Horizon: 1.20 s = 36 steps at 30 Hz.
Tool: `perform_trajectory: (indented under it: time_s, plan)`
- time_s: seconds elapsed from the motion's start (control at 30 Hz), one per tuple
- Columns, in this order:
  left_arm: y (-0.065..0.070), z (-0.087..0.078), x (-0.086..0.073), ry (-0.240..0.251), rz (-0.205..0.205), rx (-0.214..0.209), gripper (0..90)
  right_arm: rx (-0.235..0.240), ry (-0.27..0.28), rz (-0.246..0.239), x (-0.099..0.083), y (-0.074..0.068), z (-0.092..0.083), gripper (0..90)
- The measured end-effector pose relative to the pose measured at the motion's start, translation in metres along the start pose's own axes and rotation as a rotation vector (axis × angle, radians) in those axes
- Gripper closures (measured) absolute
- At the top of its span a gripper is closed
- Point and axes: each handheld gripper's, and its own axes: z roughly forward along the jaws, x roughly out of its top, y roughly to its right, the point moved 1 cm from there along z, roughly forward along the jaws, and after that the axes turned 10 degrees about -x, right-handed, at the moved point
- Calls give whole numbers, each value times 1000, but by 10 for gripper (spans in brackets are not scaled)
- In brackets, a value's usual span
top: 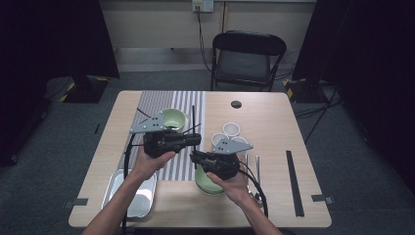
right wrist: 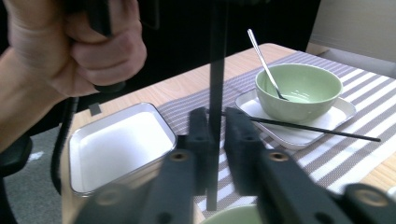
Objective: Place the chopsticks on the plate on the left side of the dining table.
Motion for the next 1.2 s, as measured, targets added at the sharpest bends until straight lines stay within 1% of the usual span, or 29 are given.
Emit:
perform_trajectory:
  time_s: [0.03, 0.1, 0.13, 0.17, 0.2, 0.23, 0.27, 0.33, 0.37, 0.4, 0.43, 0.47, 0.5, 0.53, 0.57, 0.6, 0.63, 0.73, 0.77, 0.8, 0.87, 0.93, 0.97, 1.03, 1.07, 1.1, 1.13, 1.17, 1.2]
  plan:
    - [0, 0, 1, 3, 6, 0, 853, 4, -4, 0, -1, 0, 1, 772]
    - [1, -2, 2, 9, 3, 2, 853, 0, -13, 2, -4, 0, 2, 762]
    - [0, -3, 3, 2, 10, 5, 853, 4, -13, 1, -5, 0, 3, 762]
    - [1, -4, 3, 9, 5, 4, 853, 4, -16, 3, -6, 0, 3, 762]
    - [0, -5, 3, 7, 12, 11, 853, 10, -14, 2, -7, 1, 4, 762]
    - [0, -6, 4, 15, 6, 7, 853, 9, -19, 3, -8, 1, 4, 763]
    - [-1, -7, 4, 9, 8, 15, 853, 13, -19, 1, -9, 1, 5, 765]
    - [-2, -8, 3, 22, 2, 18, 853, 19, -22, -2, -10, 1, 5, 803]
    - [-2, -9, 3, 20, 0, 24, 853, 21, -21, -2, -10, 1, 5, 827]
    - [-3, -9, 3, 29, -3, 28, 853, 15, -15, -5, -10, 0, 5, 851]
    - [-4, -9, 3, 27, -9, 32, 852, 13, -14, -13, -9, 0, 5, 857]
    - [-4, -9, 2, 40, -18, 24, 852, 13, -18, -23, -8, 0, 4, 859]
    - [-4, -9, 2, 39, -12, 25, 852, 9, -16, -23, -7, -1, 4, 859]
    - [-3, -8, 2, 16, 2, 41, 850, 10, -15, -23, -7, -1, 3, 860]
    - [-3, -6, 1, 1, 5, 43, 846, 4, -11, -21, -5, 0, 2, 860]
    - [-3, -4, -1, 6, 0, 39, 844, 2, -2, -14, -3, 0, 0, 860]
    - [-3, -2, -3, -2, 5, 40, 843, 7, 4, -9, -1, 1, -1, 860]
    - [-4, 5, -6, -29, 6, 36, 840, -5, 21, -5, 2, 4, -6, 860]
    - [-4, 6, -6, -33, 0, 36, 841, -12, 18, -3, 2, 5, -7, 859]
    - [-4, 7, -7, -31, 1, 31, 844, -15, 15, -4, 1, 5, -7, 859]
    - [-4, 7, -6, -28, -4, 21, 849, -2, 22, -1, -1, 6, -6, 853]
    - [-4, 4, -4, 4, -14, 10, 850, 1, 15, 0, -2, 5, -5, 811]
    - [-4, 2, -3, 10, -17, 9, 850, -2, 12, -3, -3, 5, -4, 795]
    - [-4, -2, -2, 17, -12, 6, 849, 4, -1, -6, -5, 4, -1, 806]
    - [-4, -3, -1, 9, -8, 14, 849, 7, -6, -8, -6, 3, 0, 848]
    - [-4, -3, -2, 9, -4, 20, 847, 19, -9, -8, -6, 3, 0, 853]
    - [-3, -3, -2, 17, -10, 20, 845, 15, -14, -16, -5, 1, 0, 854]
    - [-4, -4, -2, 27, -12, 10, 844, 9, -16, -16, -4, 1, 0, 855]
    - [-4, -4, -2, 22, -14, 9, 844, 15, -14, -14, -3, 1, -1, 855]
